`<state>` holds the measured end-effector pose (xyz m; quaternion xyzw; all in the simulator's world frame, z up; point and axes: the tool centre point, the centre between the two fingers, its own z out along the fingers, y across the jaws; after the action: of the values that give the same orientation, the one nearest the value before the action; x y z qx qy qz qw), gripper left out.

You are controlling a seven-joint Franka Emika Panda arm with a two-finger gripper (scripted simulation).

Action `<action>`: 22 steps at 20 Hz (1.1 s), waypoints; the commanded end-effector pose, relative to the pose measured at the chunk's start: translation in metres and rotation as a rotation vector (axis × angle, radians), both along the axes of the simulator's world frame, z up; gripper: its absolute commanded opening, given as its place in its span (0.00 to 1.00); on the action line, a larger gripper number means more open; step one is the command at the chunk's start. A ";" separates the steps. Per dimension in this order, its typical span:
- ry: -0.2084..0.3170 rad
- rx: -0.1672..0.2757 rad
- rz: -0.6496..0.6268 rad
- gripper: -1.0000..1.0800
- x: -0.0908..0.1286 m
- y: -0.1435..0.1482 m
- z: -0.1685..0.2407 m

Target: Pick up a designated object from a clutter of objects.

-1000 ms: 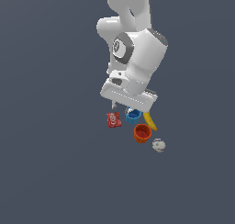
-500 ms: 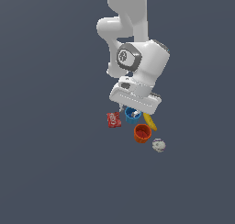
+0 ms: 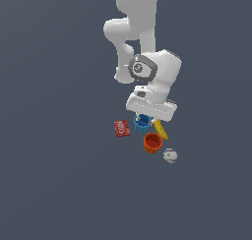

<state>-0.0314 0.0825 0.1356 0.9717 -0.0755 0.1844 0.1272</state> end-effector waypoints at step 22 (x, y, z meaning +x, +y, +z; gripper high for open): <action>-0.002 0.116 0.045 0.62 -0.049 0.046 -0.043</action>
<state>-0.0809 0.1285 0.0926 0.9787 -0.0640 0.1835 0.0666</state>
